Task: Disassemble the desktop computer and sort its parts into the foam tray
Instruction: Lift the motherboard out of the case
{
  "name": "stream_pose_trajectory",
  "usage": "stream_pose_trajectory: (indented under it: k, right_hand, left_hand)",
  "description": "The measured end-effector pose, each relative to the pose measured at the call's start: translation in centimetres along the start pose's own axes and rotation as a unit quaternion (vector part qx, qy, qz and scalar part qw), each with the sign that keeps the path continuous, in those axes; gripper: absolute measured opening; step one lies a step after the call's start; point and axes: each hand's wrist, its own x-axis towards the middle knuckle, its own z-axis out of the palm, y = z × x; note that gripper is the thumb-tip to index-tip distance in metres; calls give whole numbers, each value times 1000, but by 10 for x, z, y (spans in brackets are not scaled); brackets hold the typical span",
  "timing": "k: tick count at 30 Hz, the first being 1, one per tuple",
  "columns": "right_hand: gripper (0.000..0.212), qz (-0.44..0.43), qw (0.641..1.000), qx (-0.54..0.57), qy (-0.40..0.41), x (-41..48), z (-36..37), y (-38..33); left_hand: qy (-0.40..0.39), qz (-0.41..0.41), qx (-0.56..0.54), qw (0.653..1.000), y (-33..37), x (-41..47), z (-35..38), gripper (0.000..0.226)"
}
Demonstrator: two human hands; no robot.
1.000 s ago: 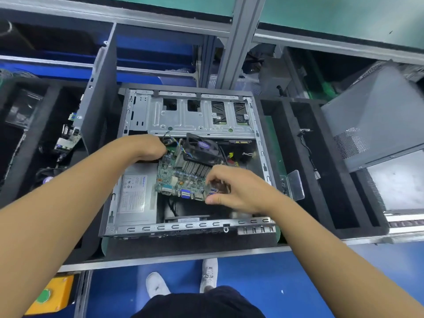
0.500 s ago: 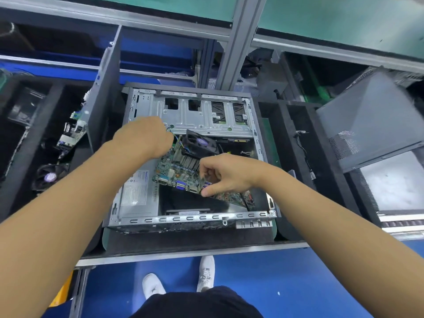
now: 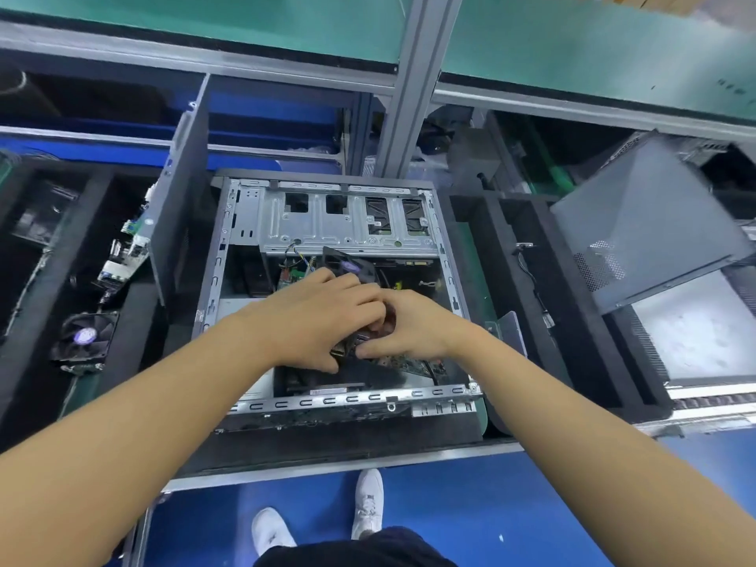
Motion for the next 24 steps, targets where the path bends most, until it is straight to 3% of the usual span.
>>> stream_pose_trajectory:
  k: [4, 8, 10, 12, 14, 16, 20, 24]
  right_hand:
    - [52, 35, 998, 40, 19, -3, 2, 1]
    - [34, 71, 991, 112, -32, -17, -18, 3]
    - [27, 128, 979, 156, 40, -22, -31, 9]
    - [18, 214, 969, 76, 102, -21, -36, 13]
    - [18, 266, 961, -66, 43, -12, -31, 11]
    - [37, 289, 948, -132, -1, -2, -19, 4]
    - [23, 291, 935, -199, 33, 15, -8, -1]
    - [53, 262, 915, -289, 107, 12, 0, 0]
  left_hand:
    - [44, -19, 55, 997, 8, 3, 13, 54]
    - [69, 1, 53, 996, 7, 4, 16, 51]
    - [62, 1, 44, 997, 5, 4, 17, 52]
    - [55, -1, 20, 998, 4, 5, 18, 52]
    - [46, -5, -1, 999, 3, 6, 18, 49]
    - [36, -8, -18, 999, 3, 6, 19, 48]
    - [27, -8, -49, 998, 2, 4, 21, 46]
    - [23, -10, -90, 996, 2, 5, 22, 47]
